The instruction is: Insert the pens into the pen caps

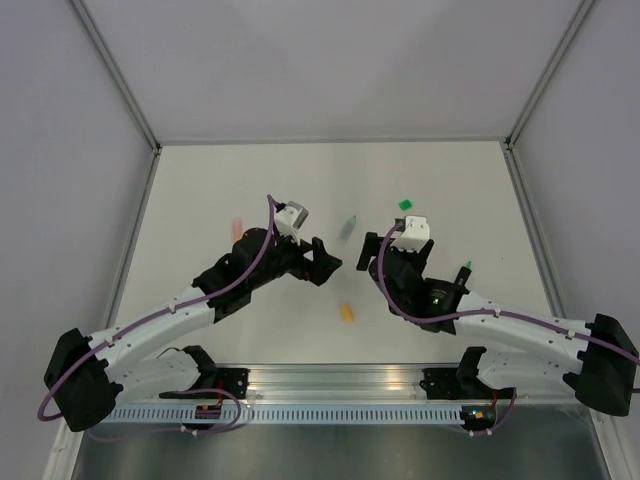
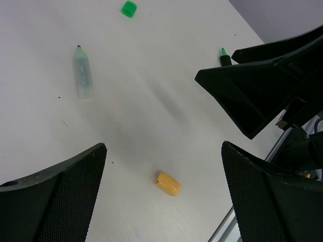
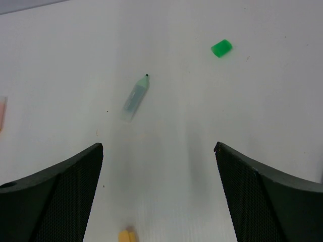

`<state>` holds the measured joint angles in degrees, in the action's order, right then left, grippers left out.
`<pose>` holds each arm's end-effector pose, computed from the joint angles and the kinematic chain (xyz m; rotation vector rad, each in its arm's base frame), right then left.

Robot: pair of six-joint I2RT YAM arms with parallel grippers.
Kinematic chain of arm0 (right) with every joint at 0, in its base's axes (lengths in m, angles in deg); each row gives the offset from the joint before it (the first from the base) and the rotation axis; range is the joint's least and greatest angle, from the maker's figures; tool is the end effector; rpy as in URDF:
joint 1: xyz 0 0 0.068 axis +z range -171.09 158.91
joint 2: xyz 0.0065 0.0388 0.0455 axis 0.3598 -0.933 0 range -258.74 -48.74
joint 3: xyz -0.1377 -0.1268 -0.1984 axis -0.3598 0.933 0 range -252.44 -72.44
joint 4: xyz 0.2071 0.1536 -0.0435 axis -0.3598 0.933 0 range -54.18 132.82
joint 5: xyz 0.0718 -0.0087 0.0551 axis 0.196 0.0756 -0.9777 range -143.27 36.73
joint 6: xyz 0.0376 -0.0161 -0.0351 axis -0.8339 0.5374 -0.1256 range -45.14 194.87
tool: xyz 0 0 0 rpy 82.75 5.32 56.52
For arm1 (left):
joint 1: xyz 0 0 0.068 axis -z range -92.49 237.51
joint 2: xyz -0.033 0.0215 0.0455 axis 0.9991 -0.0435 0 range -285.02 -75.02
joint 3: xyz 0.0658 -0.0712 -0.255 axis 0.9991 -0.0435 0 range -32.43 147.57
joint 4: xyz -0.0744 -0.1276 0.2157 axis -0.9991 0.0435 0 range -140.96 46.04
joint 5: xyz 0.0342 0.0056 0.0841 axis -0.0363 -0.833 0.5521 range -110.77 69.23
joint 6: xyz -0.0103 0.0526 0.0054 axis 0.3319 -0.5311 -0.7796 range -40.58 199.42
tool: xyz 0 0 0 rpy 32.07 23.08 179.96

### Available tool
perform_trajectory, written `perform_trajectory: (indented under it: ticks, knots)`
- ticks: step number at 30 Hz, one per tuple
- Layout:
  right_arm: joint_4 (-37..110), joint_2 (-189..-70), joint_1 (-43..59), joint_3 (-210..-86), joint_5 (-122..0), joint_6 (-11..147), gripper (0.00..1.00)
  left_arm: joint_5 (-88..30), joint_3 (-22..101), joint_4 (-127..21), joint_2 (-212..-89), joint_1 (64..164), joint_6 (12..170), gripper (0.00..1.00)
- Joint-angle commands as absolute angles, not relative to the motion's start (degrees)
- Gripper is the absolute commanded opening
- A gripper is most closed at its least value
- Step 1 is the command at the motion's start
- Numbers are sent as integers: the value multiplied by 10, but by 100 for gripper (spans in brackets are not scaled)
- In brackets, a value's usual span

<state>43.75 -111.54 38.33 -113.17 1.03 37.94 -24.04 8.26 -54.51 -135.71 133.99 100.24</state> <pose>0.1425 0.1842 0.2645 0.1710 1.8619 0.1583 0.1683 -0.1803 0.2854 0.4733 1.8906 -0.8534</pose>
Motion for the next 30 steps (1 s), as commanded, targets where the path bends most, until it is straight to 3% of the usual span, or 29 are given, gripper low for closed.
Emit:
perform_trajectory:
  ticks: [1,5,8,12,18,22,30]
  knots:
    - [461,-1110,383,-1173,53,355,98,-220,78,-568,-1358,1344,996,100]
    - [588,-1132,380,-1232,134,310,98,-210,76,-568,-1358,1344,995,100]
    - [709,-1139,315,-1286,93,280,98,-191,73,-569,-1357,1344,995,100]
    - [723,-1119,117,-1271,-85,327,96,-178,72,-568,-1353,1344,995,100]
    - [761,-1162,-54,-1242,-230,348,93,-185,72,-561,-1335,1344,998,100]
    - [745,-1205,-130,-1203,-308,343,81,-155,68,-554,-1318,1344,989,100]
    - [705,-1251,-162,-1161,-304,352,73,-137,68,-547,-1310,1344,985,100]
